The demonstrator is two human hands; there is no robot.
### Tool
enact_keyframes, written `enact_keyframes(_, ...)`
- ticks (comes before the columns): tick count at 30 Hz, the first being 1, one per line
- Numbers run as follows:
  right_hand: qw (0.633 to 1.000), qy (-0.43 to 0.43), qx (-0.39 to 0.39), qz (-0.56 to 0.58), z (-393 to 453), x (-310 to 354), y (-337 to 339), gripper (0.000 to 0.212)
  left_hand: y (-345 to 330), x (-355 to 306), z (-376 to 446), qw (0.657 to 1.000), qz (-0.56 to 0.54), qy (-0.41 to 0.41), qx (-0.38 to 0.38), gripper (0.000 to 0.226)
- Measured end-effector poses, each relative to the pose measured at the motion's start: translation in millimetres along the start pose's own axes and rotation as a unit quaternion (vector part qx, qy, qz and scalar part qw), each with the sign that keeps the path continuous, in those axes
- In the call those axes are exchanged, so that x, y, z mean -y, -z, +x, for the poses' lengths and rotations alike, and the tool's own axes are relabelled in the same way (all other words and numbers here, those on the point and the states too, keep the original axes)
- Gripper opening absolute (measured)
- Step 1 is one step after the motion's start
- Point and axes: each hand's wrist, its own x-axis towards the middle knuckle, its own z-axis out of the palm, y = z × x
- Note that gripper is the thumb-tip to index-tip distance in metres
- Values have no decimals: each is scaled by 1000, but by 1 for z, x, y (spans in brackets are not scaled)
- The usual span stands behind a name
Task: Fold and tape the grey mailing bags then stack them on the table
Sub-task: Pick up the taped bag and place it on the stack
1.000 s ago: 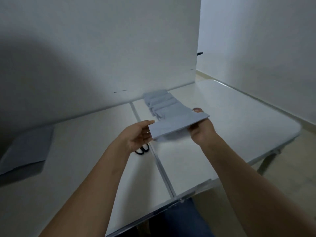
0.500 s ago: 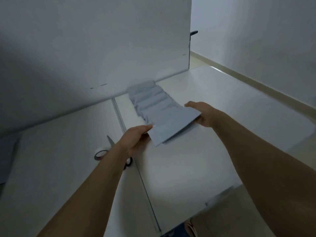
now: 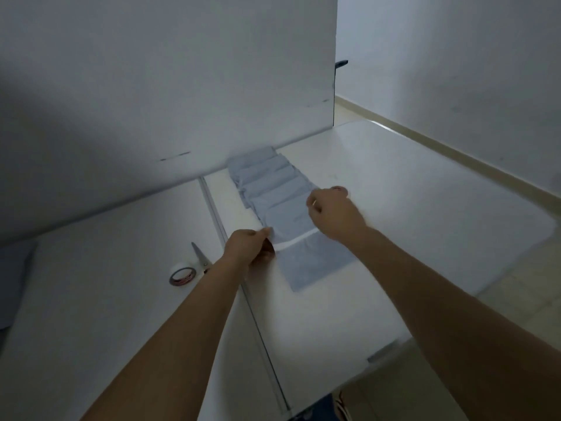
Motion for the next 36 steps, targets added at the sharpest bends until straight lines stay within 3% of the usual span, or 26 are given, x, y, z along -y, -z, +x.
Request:
enact_keyframes(4,995,98,26,-20,-13,-3,-53,37,-8,-4,1,997,64,-47,-4,18)
enact_keyframes(7,994,80,9,-67,-19,-21,-64,60,-12,-6,3,992,103,-76,-12,16)
enact_keyframes(10,989,62,23,-132,-23,-31,-63,70,-14,-5,9,987,133,-93,-6,21)
enact_keyframes(16,983,59,26,-172,-23,-36,-59,66,-14,-5,9,984,139,-109,7,30)
enact_keyframes(24,981,43,55,-182,-21,-23,-50,78,1,-3,-2,985,129,-109,30,37)
enact_keyframes(28,988,70,36,-133,-25,19,-51,77,24,0,-10,990,103,-97,15,26)
enact_keyframes(32,987,120,38,-97,-37,78,-70,63,68,14,-27,992,72,-106,-22,20)
enact_keyframes(36,977,203,57,-36,-49,141,-102,61,133,39,-54,982,43,-144,-111,18)
